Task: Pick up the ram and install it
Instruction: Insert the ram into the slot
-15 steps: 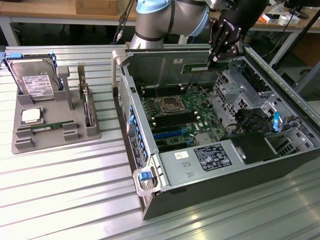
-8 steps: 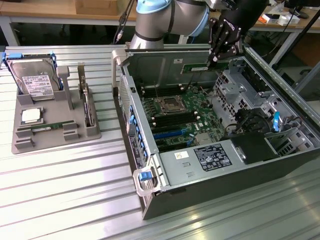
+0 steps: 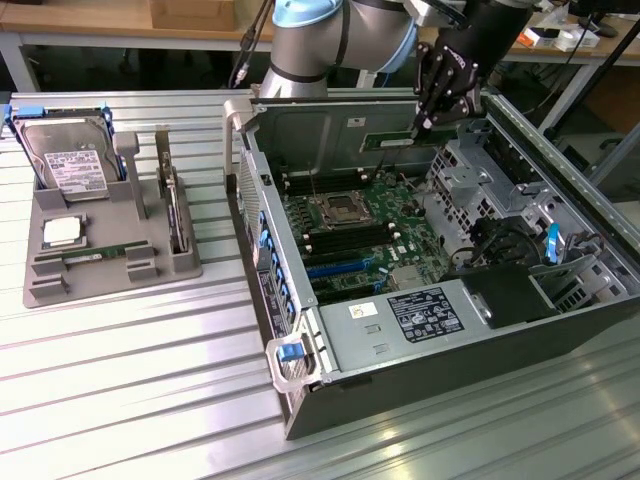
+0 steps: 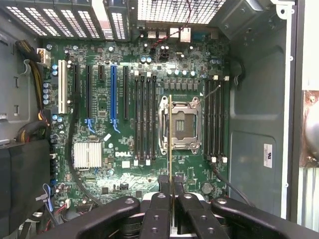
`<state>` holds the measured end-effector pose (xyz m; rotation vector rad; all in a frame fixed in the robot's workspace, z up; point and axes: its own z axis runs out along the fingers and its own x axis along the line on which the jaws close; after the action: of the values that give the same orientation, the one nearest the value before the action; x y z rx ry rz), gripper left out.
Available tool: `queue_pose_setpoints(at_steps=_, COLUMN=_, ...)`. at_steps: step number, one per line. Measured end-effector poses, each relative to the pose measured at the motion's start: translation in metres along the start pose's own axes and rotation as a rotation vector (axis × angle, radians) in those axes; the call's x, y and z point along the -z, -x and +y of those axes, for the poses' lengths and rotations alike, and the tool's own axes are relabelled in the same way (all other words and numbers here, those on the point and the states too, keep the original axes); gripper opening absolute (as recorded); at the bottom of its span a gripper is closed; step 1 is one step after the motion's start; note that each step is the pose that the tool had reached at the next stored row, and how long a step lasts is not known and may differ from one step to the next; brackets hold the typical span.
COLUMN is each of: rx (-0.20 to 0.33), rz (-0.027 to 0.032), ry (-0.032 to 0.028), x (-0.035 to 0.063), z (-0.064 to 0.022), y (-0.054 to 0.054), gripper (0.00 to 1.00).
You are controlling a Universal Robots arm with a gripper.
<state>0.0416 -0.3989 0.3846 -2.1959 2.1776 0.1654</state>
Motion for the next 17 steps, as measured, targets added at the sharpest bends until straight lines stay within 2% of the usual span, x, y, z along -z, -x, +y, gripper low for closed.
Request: queue_pose_setpoints(at_steps=17, rx=0.000, rz=0.0000, ry=0.0000, x=-0.0162, z=-0.0007, y=-0.002, gripper=0.12)
